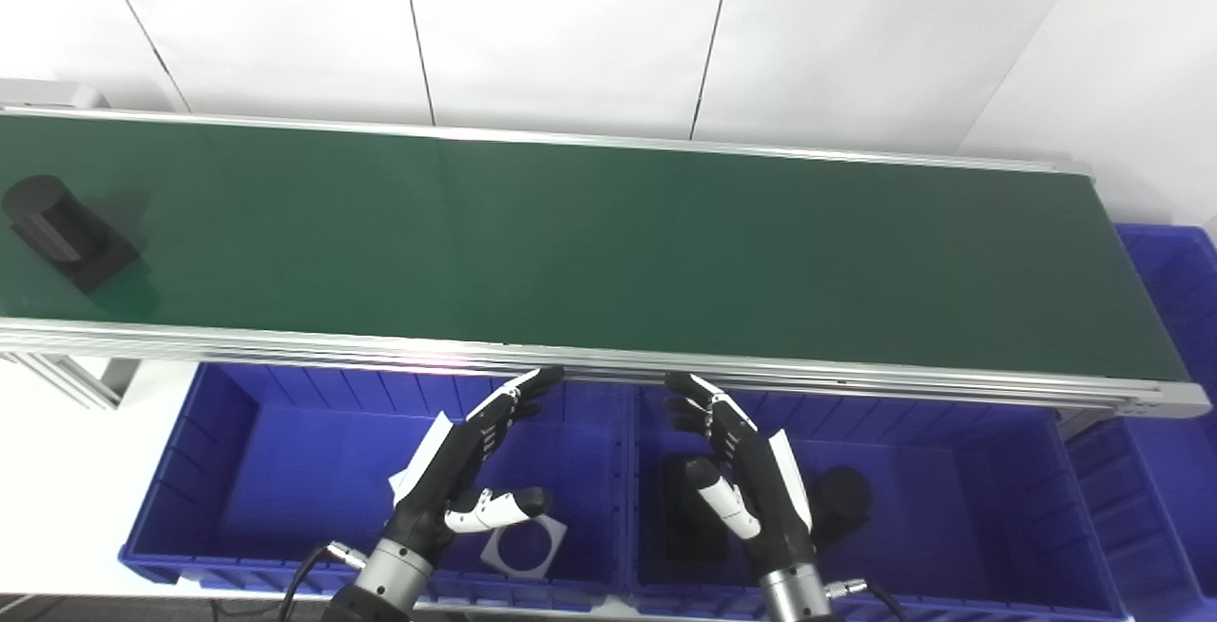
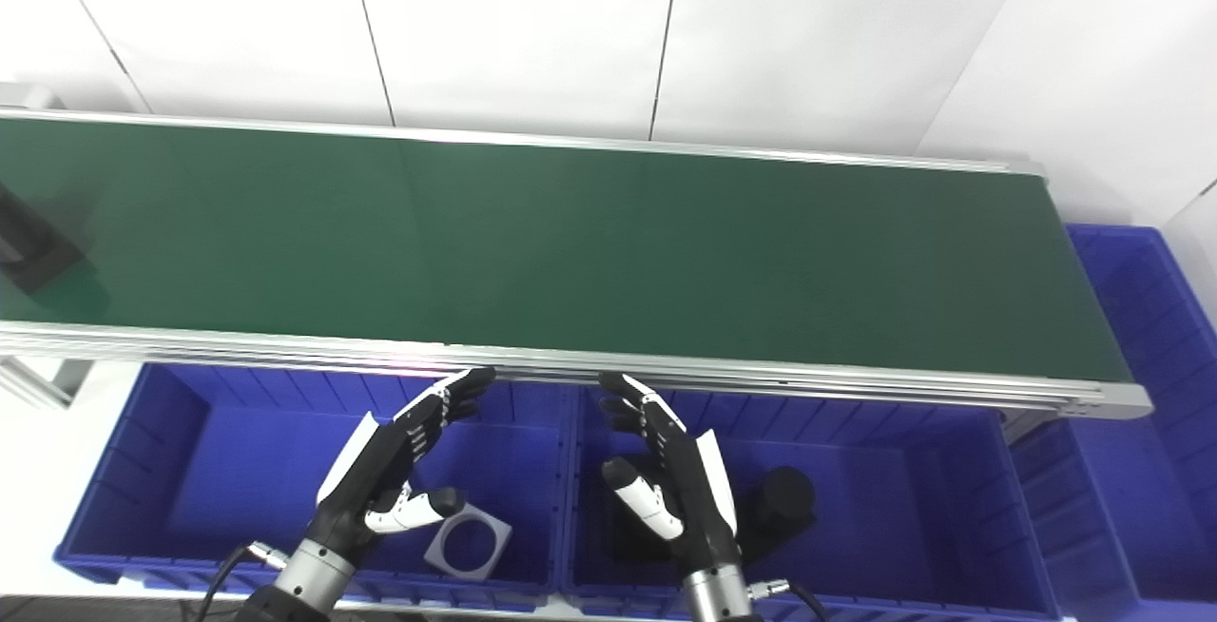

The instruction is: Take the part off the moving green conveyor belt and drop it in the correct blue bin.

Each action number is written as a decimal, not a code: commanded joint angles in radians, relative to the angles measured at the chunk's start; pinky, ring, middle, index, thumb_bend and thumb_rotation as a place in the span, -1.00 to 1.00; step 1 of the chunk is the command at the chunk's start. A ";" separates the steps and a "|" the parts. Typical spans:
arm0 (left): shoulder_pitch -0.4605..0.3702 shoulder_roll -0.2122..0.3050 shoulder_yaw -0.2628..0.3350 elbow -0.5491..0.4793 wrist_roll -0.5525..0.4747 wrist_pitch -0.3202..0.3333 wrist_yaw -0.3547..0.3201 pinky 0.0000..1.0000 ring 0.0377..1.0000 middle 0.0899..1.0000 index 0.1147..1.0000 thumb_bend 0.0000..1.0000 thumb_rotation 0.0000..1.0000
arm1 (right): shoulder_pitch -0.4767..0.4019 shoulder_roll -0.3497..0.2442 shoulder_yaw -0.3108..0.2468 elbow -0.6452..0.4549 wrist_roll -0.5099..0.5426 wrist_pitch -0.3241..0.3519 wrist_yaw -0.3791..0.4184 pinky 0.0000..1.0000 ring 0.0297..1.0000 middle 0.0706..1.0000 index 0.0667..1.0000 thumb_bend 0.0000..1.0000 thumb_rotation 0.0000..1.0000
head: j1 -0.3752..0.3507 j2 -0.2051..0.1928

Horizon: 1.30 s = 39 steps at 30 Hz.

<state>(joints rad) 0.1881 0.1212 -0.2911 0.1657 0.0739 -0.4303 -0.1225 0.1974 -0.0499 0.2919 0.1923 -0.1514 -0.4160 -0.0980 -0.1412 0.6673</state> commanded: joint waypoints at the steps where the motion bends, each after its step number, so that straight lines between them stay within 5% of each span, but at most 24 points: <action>1: -0.007 -0.014 -0.001 -0.020 -0.002 -0.039 0.008 0.77 0.80 0.77 0.65 1.00 0.37 | -0.005 -0.002 -0.001 -0.036 0.007 -0.054 -0.003 0.51 0.57 0.65 0.59 0.68 0.76 | 0.005 -0.002; 13: 0.002 -0.069 -0.010 -0.011 0.004 -0.040 0.047 0.73 0.77 0.75 0.63 1.00 0.29 | 0.000 -0.042 -0.003 -0.042 0.023 -0.054 -0.033 0.48 0.59 0.68 0.63 0.69 0.77 | 0.088 -0.025; 20: 0.005 -0.096 -0.019 -0.013 0.014 -0.040 0.103 0.88 0.86 0.80 0.62 1.00 0.31 | 0.004 -0.065 0.002 -0.048 0.029 -0.054 -0.051 0.49 0.62 0.72 0.65 0.64 0.79 | 0.121 -0.039; 39: -0.034 -0.042 -0.114 0.021 0.081 -0.040 0.246 0.70 0.77 0.75 0.59 0.96 0.38 | 0.002 -0.074 0.008 -0.020 0.042 -0.054 -0.064 0.51 0.62 0.72 0.64 0.68 0.80 | 0.153 -0.094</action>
<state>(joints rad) 0.1772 0.0772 -0.3966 0.1977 0.1466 -0.4304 0.1014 0.2098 -0.1210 0.2973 0.1839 -0.1134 -0.4165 -0.1500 0.0046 0.5814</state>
